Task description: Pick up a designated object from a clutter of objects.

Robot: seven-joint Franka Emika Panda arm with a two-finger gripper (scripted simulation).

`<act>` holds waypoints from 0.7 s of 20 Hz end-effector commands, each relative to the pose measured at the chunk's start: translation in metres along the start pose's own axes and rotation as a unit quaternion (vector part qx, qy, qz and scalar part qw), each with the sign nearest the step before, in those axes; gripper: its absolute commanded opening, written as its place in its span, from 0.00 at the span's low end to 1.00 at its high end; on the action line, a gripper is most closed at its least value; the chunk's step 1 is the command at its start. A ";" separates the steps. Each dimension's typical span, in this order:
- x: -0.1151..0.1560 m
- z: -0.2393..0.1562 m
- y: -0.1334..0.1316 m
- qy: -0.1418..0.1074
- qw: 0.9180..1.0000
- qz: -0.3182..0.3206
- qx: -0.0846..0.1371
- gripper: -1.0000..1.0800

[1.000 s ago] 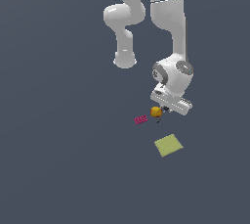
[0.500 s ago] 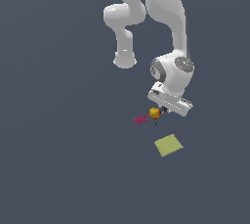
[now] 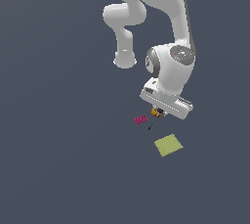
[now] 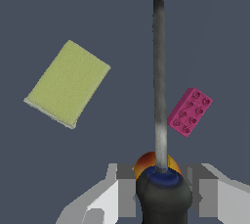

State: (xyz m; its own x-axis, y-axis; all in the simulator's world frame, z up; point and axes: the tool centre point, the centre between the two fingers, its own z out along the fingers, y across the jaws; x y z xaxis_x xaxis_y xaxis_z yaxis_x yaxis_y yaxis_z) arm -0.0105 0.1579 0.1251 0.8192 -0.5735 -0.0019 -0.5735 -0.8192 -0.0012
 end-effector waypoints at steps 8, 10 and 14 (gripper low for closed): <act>0.080 -0.080 0.007 0.000 1.000 0.000 0.000 0.00; 0.095 -0.094 0.008 0.000 1.000 0.000 0.000 0.00; 0.122 -0.120 0.009 0.000 1.000 0.000 0.000 0.00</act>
State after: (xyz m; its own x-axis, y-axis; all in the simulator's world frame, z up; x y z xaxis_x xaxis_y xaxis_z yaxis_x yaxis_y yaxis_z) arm 0.0768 0.0863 0.2349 0.8190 -0.5739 -0.0020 -0.5739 -0.8190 -0.0020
